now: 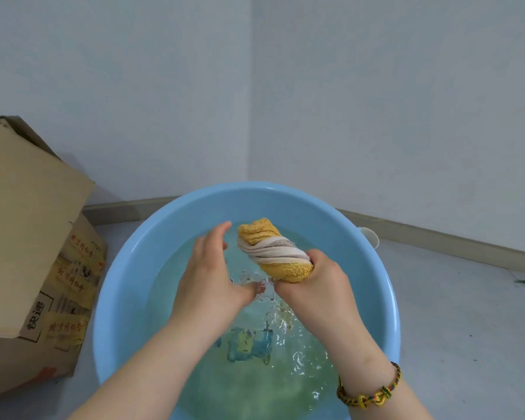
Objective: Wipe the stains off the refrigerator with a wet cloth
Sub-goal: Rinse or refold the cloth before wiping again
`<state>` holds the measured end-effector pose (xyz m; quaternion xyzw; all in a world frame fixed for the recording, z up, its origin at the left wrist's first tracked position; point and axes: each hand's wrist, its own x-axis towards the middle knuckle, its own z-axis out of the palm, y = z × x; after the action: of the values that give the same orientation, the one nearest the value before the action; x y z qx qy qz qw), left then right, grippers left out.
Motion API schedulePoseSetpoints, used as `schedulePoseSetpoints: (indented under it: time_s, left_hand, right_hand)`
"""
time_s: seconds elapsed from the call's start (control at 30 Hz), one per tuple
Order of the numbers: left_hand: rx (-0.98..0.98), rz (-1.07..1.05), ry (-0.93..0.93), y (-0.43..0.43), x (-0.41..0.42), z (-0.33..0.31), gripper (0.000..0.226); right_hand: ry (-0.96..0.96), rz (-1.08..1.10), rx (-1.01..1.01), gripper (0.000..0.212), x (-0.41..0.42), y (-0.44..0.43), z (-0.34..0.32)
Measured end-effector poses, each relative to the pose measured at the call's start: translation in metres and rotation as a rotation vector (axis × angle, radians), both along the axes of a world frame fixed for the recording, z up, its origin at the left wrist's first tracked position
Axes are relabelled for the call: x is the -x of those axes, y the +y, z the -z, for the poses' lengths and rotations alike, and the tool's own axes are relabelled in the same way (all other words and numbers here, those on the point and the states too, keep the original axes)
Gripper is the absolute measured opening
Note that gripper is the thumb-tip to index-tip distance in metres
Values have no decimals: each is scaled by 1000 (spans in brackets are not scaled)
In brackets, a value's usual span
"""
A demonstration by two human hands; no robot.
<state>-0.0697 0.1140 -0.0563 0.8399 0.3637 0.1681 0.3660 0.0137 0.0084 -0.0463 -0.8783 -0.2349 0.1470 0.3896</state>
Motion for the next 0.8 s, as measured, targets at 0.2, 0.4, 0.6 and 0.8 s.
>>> schedulePoseSetpoints:
  time_s: [0.2, 0.4, 0.6, 0.8]
  left_hand:
    - [1046, -141, -381, 2, 3, -95, 19]
    - [1120, -170, -467, 16, 7, -230, 15]
    - [1126, 44, -426, 9, 35, -363, 25]
    - [1088, 383, -249, -23, 45, -459, 46]
  right_hand:
    - [-81, 16, 8, 31, -1, 11, -81]
    - [55, -180, -46, 34, 38, 15, -205]
    - [469, -60, -245, 42, 50, -10, -351]
    - [363, 145, -425, 16, 77, -45, -458]
